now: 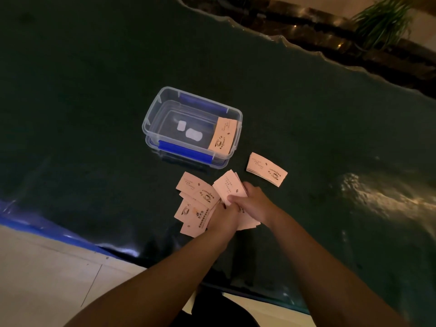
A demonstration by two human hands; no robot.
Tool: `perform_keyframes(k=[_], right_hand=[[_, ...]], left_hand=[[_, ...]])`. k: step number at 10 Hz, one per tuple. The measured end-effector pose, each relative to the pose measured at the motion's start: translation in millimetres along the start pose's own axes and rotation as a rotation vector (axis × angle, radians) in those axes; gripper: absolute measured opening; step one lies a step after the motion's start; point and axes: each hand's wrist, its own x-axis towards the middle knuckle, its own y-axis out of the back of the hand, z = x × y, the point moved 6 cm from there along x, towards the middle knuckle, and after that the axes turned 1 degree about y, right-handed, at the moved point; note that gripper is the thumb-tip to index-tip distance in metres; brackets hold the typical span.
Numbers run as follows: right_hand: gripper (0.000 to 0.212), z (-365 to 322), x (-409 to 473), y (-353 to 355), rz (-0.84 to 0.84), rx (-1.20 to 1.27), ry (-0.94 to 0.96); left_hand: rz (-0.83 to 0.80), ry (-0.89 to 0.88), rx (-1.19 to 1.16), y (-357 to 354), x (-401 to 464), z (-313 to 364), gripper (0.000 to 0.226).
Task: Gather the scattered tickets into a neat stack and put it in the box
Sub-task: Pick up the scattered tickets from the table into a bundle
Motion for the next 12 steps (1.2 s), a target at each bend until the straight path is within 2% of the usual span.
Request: perform_keyframes(k=[1, 2, 4, 5, 6, 7, 8, 9, 11, 12], right_hand=[[0.078, 5, -5, 0, -0.006, 0.042, -0.006], [0.068, 11, -13, 2, 0.008, 0.156, 0.005], [0.071, 32, -25, 7, 0.119, 0.329, -0.05], [0.065, 44, -33, 3, 0.132, 0.368, -0.159], [0.063, 46, -36, 1, 0.125, 0.407, -0.184], [0.062, 45, -37, -1, 0.123, 0.423, -0.178], [0.062, 41, -39, -4, 0.127, 0.448, -0.166], [0.063, 40, -40, -4, 0.139, 0.457, -0.16], [0.061, 44, -38, -3, 0.184, 0.489, -0.145], [0.059, 42, -39, -1, 0.191, 0.509, -0.138]], left_hand=[[0.16, 0.044, -0.266, 33, -29, 7, 0.047], [0.033, -0.015, 0.161, 43, -38, 12, 0.045], [-0.093, -0.139, 0.446, 57, -37, 21, 0.015], [0.113, -0.324, 0.784, 101, -29, 32, 0.037], [0.269, -0.414, 1.041, 122, -22, 46, 0.079], [0.24, -0.39, 1.235, 139, -14, 44, 0.114], [0.122, -0.327, 1.393, 151, -7, 29, 0.135], [0.13, -0.34, 1.383, 152, -10, 26, 0.134], [0.235, -0.317, 1.288, 152, -28, 12, 0.107], [0.248, -0.274, 1.152, 153, -33, 1, 0.094]])
